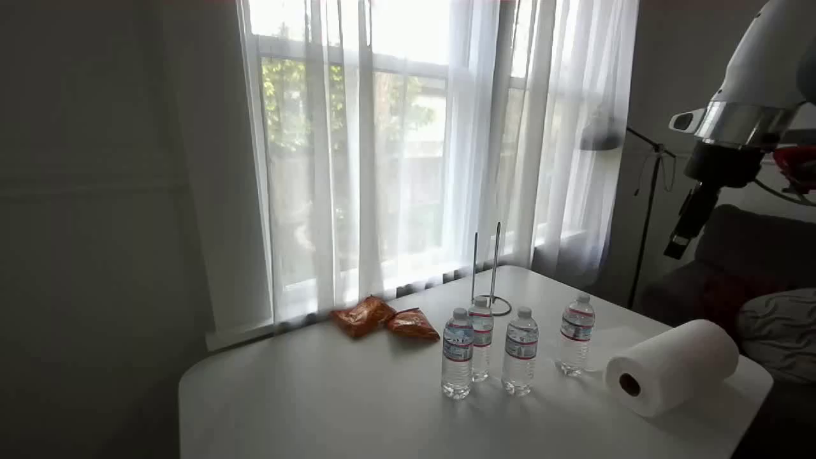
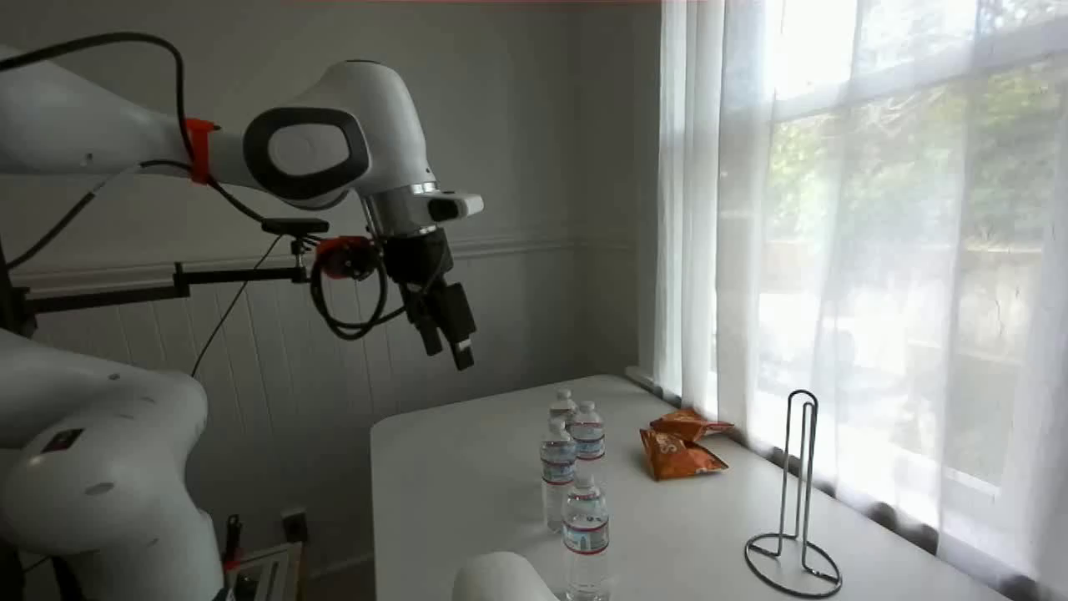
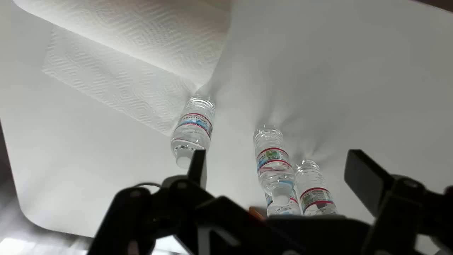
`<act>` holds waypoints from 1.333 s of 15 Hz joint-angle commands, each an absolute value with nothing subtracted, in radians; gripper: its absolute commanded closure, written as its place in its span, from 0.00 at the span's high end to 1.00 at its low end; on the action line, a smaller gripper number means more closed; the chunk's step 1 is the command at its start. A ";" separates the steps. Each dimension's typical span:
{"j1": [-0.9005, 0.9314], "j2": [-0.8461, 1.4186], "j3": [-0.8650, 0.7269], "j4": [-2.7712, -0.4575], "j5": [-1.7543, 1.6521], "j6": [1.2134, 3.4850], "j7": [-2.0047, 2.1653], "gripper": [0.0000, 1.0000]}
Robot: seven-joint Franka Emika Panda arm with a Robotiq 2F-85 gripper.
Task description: Set the paper towel roll upright
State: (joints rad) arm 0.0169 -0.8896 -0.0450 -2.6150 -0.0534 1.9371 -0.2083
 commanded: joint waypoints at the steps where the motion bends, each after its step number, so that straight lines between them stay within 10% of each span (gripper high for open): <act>1: 0.026 -0.889 -0.051 -2.613 -0.059 1.935 -0.202 1.00; 20: -0.005 -0.640 0.205 -2.757 -0.255 2.134 0.138 1.00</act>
